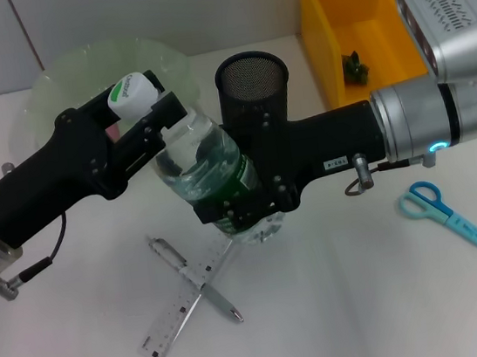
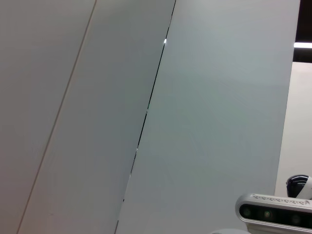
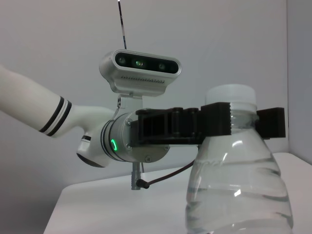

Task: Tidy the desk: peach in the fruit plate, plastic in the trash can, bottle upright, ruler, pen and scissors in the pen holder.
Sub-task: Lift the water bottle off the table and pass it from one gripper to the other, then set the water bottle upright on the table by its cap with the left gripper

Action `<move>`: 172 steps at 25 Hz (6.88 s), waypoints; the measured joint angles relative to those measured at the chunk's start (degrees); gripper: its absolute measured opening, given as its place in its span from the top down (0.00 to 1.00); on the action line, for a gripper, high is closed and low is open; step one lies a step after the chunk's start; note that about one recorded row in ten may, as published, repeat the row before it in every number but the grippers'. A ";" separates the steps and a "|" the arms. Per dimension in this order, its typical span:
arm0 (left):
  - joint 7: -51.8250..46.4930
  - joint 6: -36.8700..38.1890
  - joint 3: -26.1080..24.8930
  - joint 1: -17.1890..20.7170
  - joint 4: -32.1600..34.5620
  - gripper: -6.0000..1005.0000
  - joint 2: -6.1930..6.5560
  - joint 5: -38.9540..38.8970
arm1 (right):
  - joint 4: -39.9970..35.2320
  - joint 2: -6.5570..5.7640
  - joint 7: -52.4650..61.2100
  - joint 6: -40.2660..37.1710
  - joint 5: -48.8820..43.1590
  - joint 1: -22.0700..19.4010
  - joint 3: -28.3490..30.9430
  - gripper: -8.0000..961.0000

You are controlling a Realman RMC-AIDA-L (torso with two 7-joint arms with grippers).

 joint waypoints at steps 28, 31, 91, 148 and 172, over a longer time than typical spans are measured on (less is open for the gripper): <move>-0.37 -0.35 0.21 -0.53 0.24 0.55 0.08 0.00 | 0.79 0.01 0.93 1.07 0.19 0.69 0.05 0.18; -0.38 -0.37 0.11 -0.53 0.25 0.55 0.09 0.03 | 0.79 0.01 1.04 1.17 0.12 0.75 0.02 0.18; 3.85 -12.11 -5.47 4.01 5.28 0.55 0.62 -0.06 | -7.39 -0.46 4.30 4.13 0.22 -6.49 3.20 0.14; 22.08 -28.11 -8.03 3.47 -3.51 0.56 0.00 -9.67 | -6.95 -0.44 5.82 8.47 -4.66 -7.47 3.87 0.15; 21.10 -26.20 -8.20 4.48 -3.59 0.20 0.21 -9.65 | -7.12 -0.44 5.82 8.41 -4.65 -7.74 3.12 0.15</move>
